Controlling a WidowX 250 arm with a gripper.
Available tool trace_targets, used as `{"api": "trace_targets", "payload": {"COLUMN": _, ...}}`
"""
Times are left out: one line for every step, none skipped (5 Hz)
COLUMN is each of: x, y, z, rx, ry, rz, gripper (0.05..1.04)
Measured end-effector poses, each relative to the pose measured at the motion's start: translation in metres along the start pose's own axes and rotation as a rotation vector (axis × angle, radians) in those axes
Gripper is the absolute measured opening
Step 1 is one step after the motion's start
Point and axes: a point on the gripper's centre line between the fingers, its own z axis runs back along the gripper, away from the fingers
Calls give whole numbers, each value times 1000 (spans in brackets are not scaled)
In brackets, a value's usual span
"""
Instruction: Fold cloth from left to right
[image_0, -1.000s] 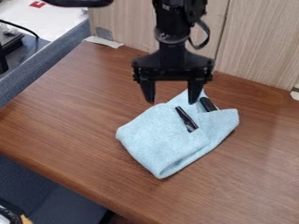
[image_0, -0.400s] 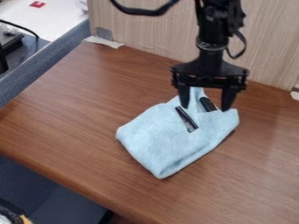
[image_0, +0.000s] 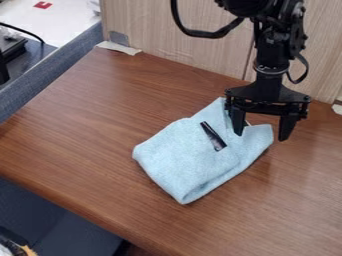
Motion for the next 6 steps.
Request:
{"api": "trace_targets", "payload": {"x": 5, "y": -4, "z": -15, "rx": -4, "ry": 24, "rz": -32, "gripper": 1001}}
{"api": "trace_targets", "payload": {"x": 8, "y": -5, "z": -17, "rx": 6, "ry": 18, "rz": -40, "gripper": 1002}}
{"api": "trace_targets", "payload": {"x": 10, "y": -5, "z": -29, "rx": 16, "ry": 32, "rz": -50, "gripper": 949}}
{"api": "trace_targets", "payload": {"x": 14, "y": -3, "z": -29, "rx": 28, "ry": 11, "rz": -44, "gripper": 668}}
{"api": "trace_targets", "payload": {"x": 15, "y": -3, "z": -29, "rx": 27, "ry": 3, "rz": -36, "gripper": 375}}
{"api": "trace_targets", "payload": {"x": 12, "y": -2, "z": -30, "rx": 28, "ry": 6, "rz": -34, "gripper": 168}}
